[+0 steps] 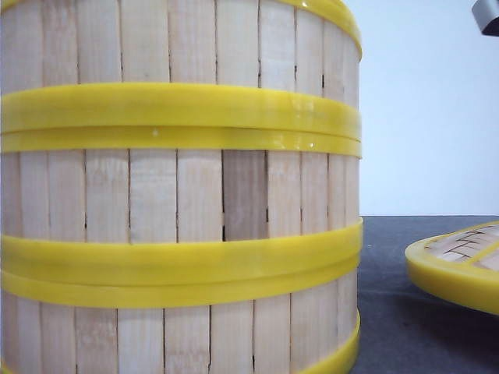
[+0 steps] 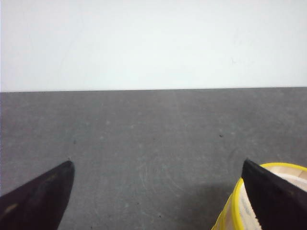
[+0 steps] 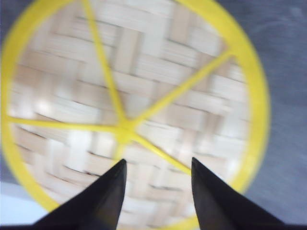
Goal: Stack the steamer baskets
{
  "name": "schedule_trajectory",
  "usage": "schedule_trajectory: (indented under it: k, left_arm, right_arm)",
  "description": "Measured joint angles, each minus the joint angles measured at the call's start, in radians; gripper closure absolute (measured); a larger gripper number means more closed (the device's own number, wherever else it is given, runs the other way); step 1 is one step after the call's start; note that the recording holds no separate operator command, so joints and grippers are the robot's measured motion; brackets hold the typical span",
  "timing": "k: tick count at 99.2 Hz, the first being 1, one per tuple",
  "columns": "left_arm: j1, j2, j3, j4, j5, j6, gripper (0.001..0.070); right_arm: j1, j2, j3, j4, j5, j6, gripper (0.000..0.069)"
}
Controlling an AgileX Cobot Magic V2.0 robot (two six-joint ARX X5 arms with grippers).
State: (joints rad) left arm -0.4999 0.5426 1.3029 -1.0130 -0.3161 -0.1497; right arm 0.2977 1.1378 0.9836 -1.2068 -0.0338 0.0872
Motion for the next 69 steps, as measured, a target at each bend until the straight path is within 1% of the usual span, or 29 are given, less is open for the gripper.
schedule_trajectory:
  k: [17,30,44,69]
  left_arm:
    - [0.0,0.006,0.0,-0.001,0.001,0.0,0.0016]
    - [0.0,0.006,0.0,-0.008,0.001,0.0,0.0016]
    - [0.0,0.006,-0.001,-0.017,0.001,0.0,0.0016]
    - [0.0,0.006,-0.001,-0.016,0.001,0.0,0.0016]
  right_arm:
    - [0.018,0.002,-0.006,0.053,-0.021,0.02,0.0434]
    - [0.035,0.003,-0.006,0.049,-0.035,0.026,0.0434]
    - [0.043,0.023,-0.008,0.015,-0.014,0.027,0.0434]
    - [0.046,0.07,-0.032,0.039,-0.01,0.029,0.0434]
